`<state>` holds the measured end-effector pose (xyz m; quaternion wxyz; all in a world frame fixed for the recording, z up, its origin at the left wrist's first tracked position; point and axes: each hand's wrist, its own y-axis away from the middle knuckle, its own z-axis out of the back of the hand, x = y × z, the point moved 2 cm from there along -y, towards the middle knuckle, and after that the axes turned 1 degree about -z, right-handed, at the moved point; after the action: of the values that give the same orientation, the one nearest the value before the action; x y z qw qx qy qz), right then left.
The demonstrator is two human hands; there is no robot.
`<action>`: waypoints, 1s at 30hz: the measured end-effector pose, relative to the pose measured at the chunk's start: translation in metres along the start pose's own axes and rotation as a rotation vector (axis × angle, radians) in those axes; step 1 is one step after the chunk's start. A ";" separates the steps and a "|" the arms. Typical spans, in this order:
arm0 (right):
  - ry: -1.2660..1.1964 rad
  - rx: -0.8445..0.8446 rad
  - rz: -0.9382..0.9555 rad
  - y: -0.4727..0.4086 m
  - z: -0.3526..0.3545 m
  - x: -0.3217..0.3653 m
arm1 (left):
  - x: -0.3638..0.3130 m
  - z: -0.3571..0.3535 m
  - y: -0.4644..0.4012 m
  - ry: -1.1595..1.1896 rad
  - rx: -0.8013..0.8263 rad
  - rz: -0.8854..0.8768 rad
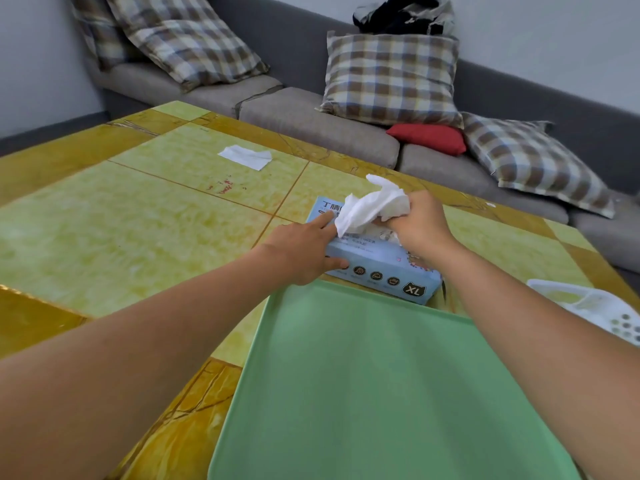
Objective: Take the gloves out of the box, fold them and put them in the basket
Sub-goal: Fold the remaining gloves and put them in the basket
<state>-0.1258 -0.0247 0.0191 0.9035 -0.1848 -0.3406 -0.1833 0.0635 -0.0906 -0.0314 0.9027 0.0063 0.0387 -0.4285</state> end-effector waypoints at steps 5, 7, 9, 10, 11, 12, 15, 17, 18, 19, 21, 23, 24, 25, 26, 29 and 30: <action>-0.574 -0.196 -0.104 0.018 0.004 -0.014 | 0.002 0.008 0.006 0.018 -0.009 0.033; -0.736 -0.250 -0.177 0.025 0.002 -0.020 | -0.002 0.007 0.007 -0.006 -0.002 0.025; -0.870 -0.281 -0.232 0.028 0.002 -0.025 | -0.005 0.006 0.008 -0.014 -0.001 0.021; -0.929 -0.293 -0.253 0.028 0.003 -0.027 | -0.005 0.006 0.007 -0.017 -0.002 0.020; -0.972 -0.306 -0.269 0.027 0.003 -0.029 | -0.005 0.006 0.007 -0.020 -0.003 0.020; -1.009 -0.318 -0.280 0.027 0.004 -0.030 | -0.004 0.007 0.006 -0.022 -0.006 0.019; -1.084 -0.348 -0.287 0.027 0.003 -0.036 | -0.005 0.006 0.006 -0.029 -0.001 0.012; -1.151 -0.375 -0.294 0.026 0.004 -0.039 | -0.005 0.006 0.005 -0.029 0.000 0.006; -1.186 -0.388 -0.297 0.026 0.004 -0.039 | -0.005 0.007 0.005 -0.029 0.002 0.006; -1.226 -0.402 -0.298 0.027 0.005 -0.040 | -0.005 0.007 0.005 -0.033 0.007 0.005; -1.311 -0.426 -0.308 0.027 0.007 -0.041 | -0.005 0.007 0.005 -0.036 0.010 0.009; -1.383 -0.439 -0.330 0.028 0.008 -0.042 | -0.005 0.006 0.004 -0.033 0.013 0.012; -1.412 -0.444 -0.341 0.029 0.009 -0.042 | -0.005 0.006 0.004 -0.026 0.013 0.012; -1.431 -0.449 -0.346 0.029 0.010 -0.042 | -0.005 0.005 0.004 -0.018 0.011 0.009; -1.442 -0.454 -0.344 0.030 0.012 -0.042 | -0.006 0.005 0.003 -0.011 0.008 0.008; -1.449 -0.459 -0.303 0.029 0.014 -0.037 | -0.006 0.003 0.003 0.006 -0.001 0.017; -1.452 -0.452 -0.283 0.030 0.015 -0.035 | -0.006 0.003 0.003 0.025 -0.003 0.024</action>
<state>-0.1452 0.0150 -0.0007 0.3620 -0.3933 -0.8223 -0.1950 0.0622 -0.0844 -0.0277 0.9072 0.0108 0.0506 -0.4176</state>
